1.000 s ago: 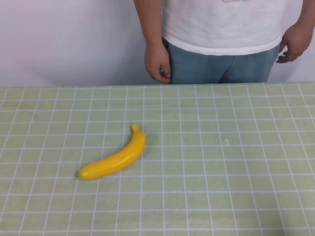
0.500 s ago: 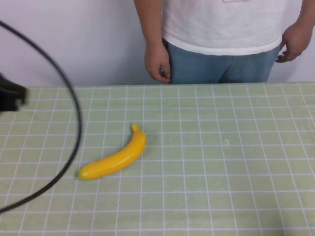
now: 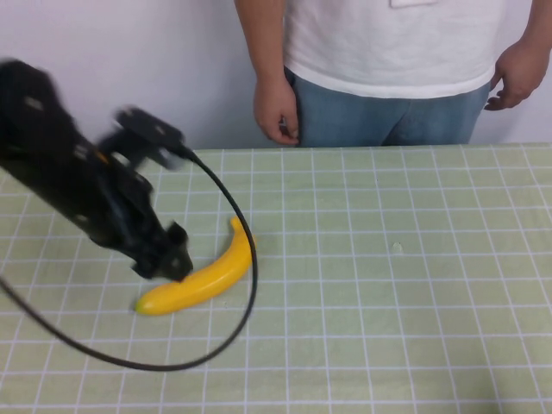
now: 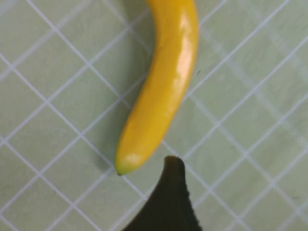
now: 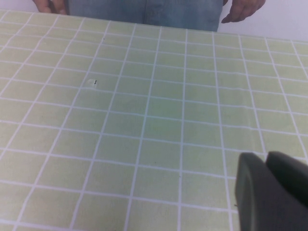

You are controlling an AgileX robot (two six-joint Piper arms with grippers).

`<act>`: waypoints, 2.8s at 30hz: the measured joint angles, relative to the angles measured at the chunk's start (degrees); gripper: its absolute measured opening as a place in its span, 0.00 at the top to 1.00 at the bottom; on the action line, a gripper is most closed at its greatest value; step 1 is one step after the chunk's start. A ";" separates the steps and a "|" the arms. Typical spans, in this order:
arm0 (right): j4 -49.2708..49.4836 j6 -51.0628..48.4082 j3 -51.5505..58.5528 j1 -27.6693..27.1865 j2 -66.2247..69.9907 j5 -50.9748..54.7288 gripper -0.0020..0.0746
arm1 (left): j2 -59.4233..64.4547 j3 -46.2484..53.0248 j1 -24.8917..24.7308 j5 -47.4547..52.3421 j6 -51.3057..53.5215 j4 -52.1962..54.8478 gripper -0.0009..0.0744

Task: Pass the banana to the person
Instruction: Pick up the banana, then hand the grabbed banana to the person

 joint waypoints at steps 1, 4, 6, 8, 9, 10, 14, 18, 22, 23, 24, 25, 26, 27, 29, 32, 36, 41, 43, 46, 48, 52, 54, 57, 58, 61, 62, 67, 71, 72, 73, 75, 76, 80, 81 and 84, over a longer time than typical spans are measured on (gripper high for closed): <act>0.00 0.00 0.00 0.00 0.00 0.00 0.98 | 1.88 0.00 -0.64 -0.75 -0.12 1.11 0.24; 0.00 0.00 0.00 0.00 0.00 0.00 0.98 | 6.44 0.00 -1.47 -3.30 -0.36 3.34 0.24; 0.00 0.00 0.00 0.00 0.00 0.00 0.98 | 9.10 0.00 -1.57 -4.59 -0.48 3.95 0.24; 0.00 0.00 0.00 0.00 0.00 0.00 0.98 | 11.48 0.00 -1.57 -5.43 -0.57 4.24 0.24; 0.00 0.00 0.00 0.00 0.00 0.00 0.98 | 12.36 0.00 -1.57 -5.72 -0.57 4.24 0.24; 0.00 0.00 0.00 0.00 0.00 0.00 0.98 | 13.43 -0.09 -1.57 -5.83 -0.57 4.24 0.24; 0.00 0.00 0.00 0.00 0.00 0.00 0.98 | 17.13 -0.09 -1.57 -7.04 -0.57 4.24 0.24; 0.00 0.00 0.00 0.00 0.00 0.00 0.98 | 19.44 -0.09 -1.57 -10.11 0.05 4.24 0.24; 0.00 0.00 0.00 0.00 0.00 0.00 0.98 | 20.13 -0.09 -1.57 -11.78 1.21 4.14 0.24; 0.00 0.00 0.00 0.00 0.00 0.00 0.98 | 20.23 -0.09 -1.57 -11.92 1.34 4.14 0.25; 0.00 0.00 0.00 0.00 0.00 0.00 0.98 | 20.23 -0.09 -1.57 -12.20 1.34 4.22 0.26; 0.00 0.00 0.00 0.00 0.00 0.00 0.98 | 20.23 -0.09 -1.57 -12.40 1.34 4.22 0.28; 0.00 0.00 0.00 0.00 0.00 0.00 0.98 | 20.23 -0.09 -1.57 -12.73 1.34 4.35 0.29; 0.00 0.00 0.00 0.00 0.00 0.00 0.98 | 20.23 -0.09 -1.57 -12.94 1.45 4.35 0.31; 0.00 0.00 0.00 0.00 0.00 0.00 0.98 | 20.23 -0.09 -1.57 -13.17 1.45 4.35 0.34; 0.00 0.00 0.00 0.00 0.00 0.00 0.98 | 20.23 -0.09 -1.57 -13.17 1.45 4.35 0.40; 0.00 0.00 0.00 0.00 0.00 0.00 0.98 | 20.36 -0.09 -1.57 -12.96 1.45 4.35 0.45; 0.00 0.00 0.00 0.00 0.00 0.00 0.98 | 21.46 -0.09 -1.57 -12.85 1.47 4.35 0.46; 0.00 0.00 0.00 0.00 0.00 0.00 0.98 | 21.87 -0.09 -1.57 -12.45 1.47 4.35 0.46; 0.00 0.00 0.00 0.00 0.00 0.00 0.98 | 21.98 -0.09 -1.57 -12.12 1.47 4.35 0.49; 0.00 0.00 0.00 0.00 0.00 0.00 0.98 | 22.08 -0.13 -1.57 -11.55 1.47 4.35 0.56; 0.00 0.00 0.00 0.00 0.00 0.00 0.98 | 22.08 -0.35 -1.57 -10.25 1.47 4.84 0.61; 0.00 0.00 0.00 0.00 0.00 0.00 0.98 | 22.08 -0.93 -1.57 -9.15 1.47 5.44 0.61; 0.00 0.00 0.00 0.00 0.00 0.00 0.98 | 21.69 -3.03 -1.70 -6.64 1.21 6.59 0.61; 0.00 0.00 0.00 0.00 0.00 0.00 0.98 | 21.33 -3.87 -1.70 -5.91 1.09 6.86 0.61; 0.00 0.00 0.00 0.00 0.00 0.00 0.98 | 19.40 -7.51 -1.70 -2.60 0.47 8.43 0.61; 0.00 0.00 0.00 0.00 0.00 0.00 0.98 | 18.50 -9.04 -1.70 -1.27 0.11 9.13 0.61; 0.00 0.00 0.00 0.00 0.00 0.00 0.98 | 14.34 -17.77 -1.70 5.54 -2.66 12.88 0.61; 0.00 0.00 0.00 0.00 0.00 0.00 0.98 | 11.86 -26.58 -1.81 11.30 -3.13 13.61 0.61; 0.00 0.00 0.00 0.00 0.00 0.00 0.98 | 11.54 -29.16 -2.07 12.10 -3.01 13.61 0.61; 0.00 0.00 0.00 0.00 0.00 0.00 0.98 | 11.11 -31.16 -2.31 12.44 -2.87 13.61 0.61; 0.00 0.00 0.00 0.00 0.00 0.00 0.98 | 10.30 -35.66 -3.47 12.85 -2.40 13.61 0.61; -0.10 0.00 0.00 0.00 0.00 0.00 0.98 | 9.93 -37.71 -4.33 12.98 -2.00 13.61 0.61; -0.10 0.00 0.00 0.00 0.00 0.00 0.98 | 9.39 -43.89 -9.24 13.72 0.11 13.61 0.61; -0.10 0.00 0.00 0.00 0.00 0.00 0.98 | 9.25 -44.72 -10.94 13.69 0.69 13.61 0.61; -0.10 0.00 0.00 0.00 0.00 0.00 0.98 | 9.25 -45.51 -16.18 13.99 2.04 13.61 0.61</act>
